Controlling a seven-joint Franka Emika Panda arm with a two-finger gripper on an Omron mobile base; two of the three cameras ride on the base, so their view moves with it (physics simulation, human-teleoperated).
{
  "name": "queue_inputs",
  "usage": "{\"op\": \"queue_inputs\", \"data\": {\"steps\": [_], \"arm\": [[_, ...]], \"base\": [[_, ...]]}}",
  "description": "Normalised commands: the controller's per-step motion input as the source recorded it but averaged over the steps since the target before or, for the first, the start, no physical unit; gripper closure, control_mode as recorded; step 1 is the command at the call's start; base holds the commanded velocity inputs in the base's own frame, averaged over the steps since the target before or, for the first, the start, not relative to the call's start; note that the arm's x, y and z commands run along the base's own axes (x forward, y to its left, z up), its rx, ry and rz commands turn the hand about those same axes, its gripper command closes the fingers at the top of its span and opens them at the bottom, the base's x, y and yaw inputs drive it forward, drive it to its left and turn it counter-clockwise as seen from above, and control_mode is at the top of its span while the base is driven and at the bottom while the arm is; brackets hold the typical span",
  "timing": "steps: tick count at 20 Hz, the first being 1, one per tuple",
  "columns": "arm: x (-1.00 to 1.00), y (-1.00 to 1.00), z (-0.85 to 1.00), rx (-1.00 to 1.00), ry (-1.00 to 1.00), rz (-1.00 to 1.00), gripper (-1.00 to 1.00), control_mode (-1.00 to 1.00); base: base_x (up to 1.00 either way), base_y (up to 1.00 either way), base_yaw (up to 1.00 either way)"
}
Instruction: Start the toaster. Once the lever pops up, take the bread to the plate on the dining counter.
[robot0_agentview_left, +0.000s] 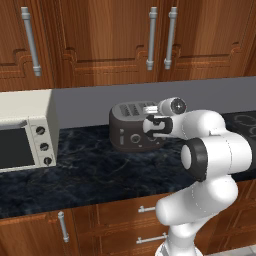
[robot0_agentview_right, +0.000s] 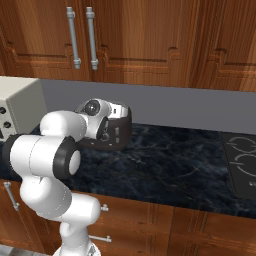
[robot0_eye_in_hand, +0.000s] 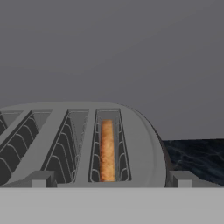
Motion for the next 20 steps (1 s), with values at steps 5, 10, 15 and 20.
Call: {"op": "queue_inputs", "data": {"steps": [5, 10, 15, 20], "arm": [[0.0, 0.0, 0.0, 0.0, 0.0, 0.0, -1.0, -1.0], [0.0, 0.0, 0.0, 0.0, 0.0, 0.0, -1.0, -1.0], [0.0, 0.0, 0.0, 0.0, 0.0, 0.0, -1.0, -1.0], [0.0, 0.0, 0.0, 0.0, 0.0, 0.0, -1.0, -1.0]], "base": [[0.0, 0.0, 0.0], [0.0, 0.0, 0.0], [0.0, 0.0, 0.0], [0.0, 0.0, 0.0]]}}
